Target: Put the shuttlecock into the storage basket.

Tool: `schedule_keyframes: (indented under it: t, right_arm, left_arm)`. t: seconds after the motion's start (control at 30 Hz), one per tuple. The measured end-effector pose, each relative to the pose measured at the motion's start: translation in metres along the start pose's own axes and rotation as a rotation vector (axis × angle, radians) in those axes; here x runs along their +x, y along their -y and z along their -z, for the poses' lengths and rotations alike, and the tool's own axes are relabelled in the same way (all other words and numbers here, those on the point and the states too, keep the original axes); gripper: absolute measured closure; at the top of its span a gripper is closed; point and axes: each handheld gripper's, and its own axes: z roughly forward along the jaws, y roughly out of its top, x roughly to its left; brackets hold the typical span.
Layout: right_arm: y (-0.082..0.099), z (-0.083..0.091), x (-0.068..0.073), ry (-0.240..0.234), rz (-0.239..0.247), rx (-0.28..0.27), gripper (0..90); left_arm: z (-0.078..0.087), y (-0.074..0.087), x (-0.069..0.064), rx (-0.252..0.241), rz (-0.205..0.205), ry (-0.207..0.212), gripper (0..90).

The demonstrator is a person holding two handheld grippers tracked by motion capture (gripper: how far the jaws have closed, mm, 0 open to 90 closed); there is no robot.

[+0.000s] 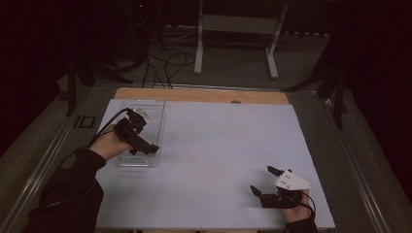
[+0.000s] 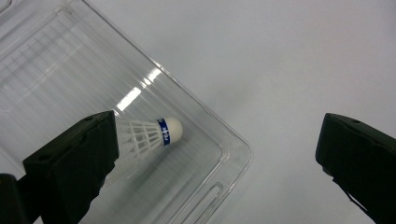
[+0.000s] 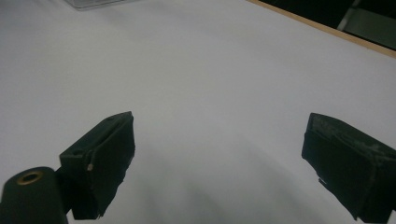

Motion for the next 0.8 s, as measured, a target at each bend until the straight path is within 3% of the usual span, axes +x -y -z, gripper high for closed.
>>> schedule_keyframes:
  t: [0.5,0.8]
  right_arm:
    - [0.0,0.0,0.0,0.0,0.001,0.0,9.5]
    - [0.0,0.0,0.0,0.001,0.001,-0.001,9.5]
  left_arm:
    - [-0.007,-0.017,-0.019,-0.029,-0.05,0.042,0.4]
    - [-0.012,-0.025,-0.033,-0.057,-0.087,0.042,0.4]
